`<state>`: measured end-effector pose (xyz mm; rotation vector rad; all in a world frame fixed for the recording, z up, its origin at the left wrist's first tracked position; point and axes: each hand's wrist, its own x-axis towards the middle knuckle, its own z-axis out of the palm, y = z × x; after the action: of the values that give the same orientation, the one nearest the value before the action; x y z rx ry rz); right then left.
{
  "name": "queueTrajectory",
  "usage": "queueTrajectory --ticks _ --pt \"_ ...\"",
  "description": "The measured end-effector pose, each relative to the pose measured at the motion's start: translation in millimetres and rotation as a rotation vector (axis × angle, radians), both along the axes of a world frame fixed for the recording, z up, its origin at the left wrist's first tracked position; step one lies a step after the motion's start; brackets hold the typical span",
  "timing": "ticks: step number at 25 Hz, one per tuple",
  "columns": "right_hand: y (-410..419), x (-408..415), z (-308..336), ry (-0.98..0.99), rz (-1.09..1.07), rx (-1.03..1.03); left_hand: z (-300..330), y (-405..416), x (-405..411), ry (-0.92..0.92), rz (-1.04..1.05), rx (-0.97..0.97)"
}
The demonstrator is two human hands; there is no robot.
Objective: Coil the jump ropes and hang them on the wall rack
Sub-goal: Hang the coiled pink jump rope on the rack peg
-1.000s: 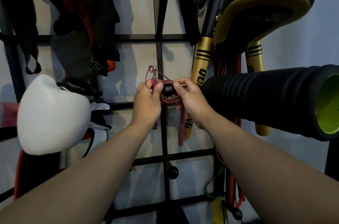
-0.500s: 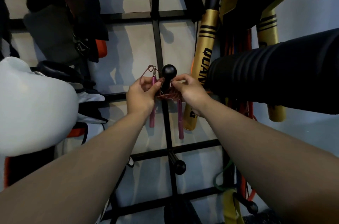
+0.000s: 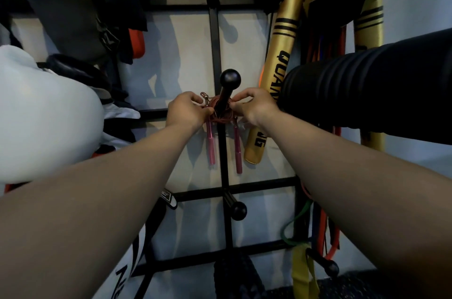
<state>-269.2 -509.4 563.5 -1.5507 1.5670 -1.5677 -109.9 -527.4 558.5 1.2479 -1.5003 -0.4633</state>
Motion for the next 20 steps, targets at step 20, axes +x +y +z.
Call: queueTrajectory --ticks 20 --pt "376.5 -13.9 10.9 0.399 0.080 0.085 0.7 335.8 32.6 -0.404 -0.336 0.014"
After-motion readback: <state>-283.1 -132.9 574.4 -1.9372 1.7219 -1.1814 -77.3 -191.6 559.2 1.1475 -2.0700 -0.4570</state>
